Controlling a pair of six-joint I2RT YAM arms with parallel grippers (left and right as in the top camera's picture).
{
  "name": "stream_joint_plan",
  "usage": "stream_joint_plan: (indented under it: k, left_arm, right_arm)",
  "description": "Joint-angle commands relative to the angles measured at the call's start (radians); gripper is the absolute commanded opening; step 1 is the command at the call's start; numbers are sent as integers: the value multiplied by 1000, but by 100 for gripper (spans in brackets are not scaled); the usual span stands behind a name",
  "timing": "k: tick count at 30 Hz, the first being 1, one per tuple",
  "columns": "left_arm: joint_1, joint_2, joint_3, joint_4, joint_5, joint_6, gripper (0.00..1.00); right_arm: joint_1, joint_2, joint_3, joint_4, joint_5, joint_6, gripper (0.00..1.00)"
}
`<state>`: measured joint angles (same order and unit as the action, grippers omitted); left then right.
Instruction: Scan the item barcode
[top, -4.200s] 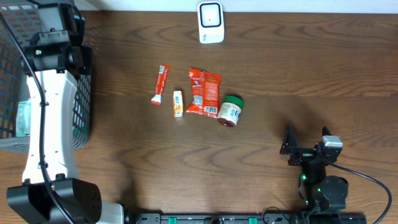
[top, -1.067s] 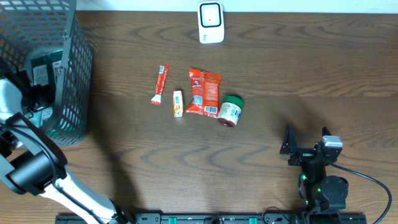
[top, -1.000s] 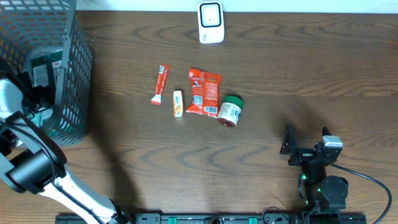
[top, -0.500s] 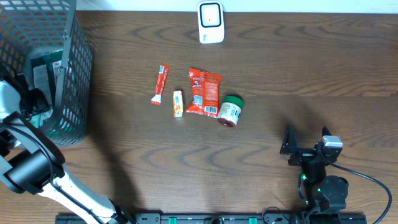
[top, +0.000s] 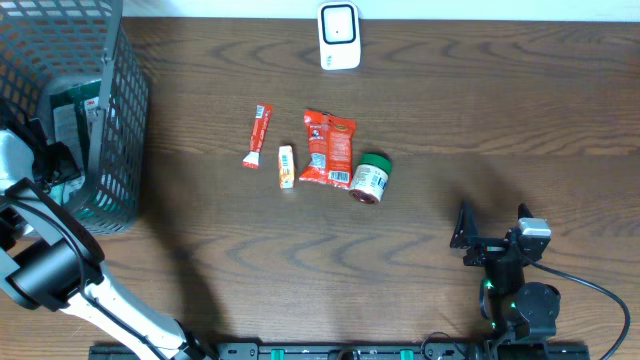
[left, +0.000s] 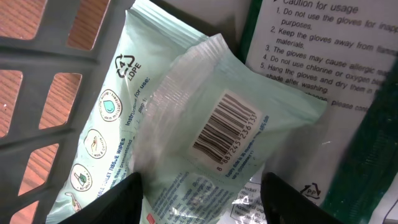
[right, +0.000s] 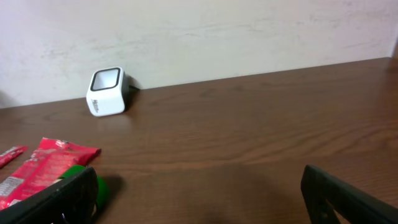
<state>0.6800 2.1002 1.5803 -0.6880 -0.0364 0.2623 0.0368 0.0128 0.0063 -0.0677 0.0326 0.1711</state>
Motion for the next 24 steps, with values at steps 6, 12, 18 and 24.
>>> stream_joint_plan:
  k: [6, 12, 18, 24]
  left_arm:
    - [11, 85, -23, 1, -1, -3, 41]
    - [11, 80, -22, 3, -1, -56, 7]
    - [11, 22, 30, -5, 0, -107, 7]
    - [11, -147, 38, 48, -1, -154, 7]
  right_arm:
    - [-7, 1, -1, -4, -1, -11, 99]
    - [-7, 1, -1, -4, -1, -11, 99]
    - [-7, 1, -1, -4, -1, -11, 99]
    - [-7, 1, -1, -4, -1, -11, 99]
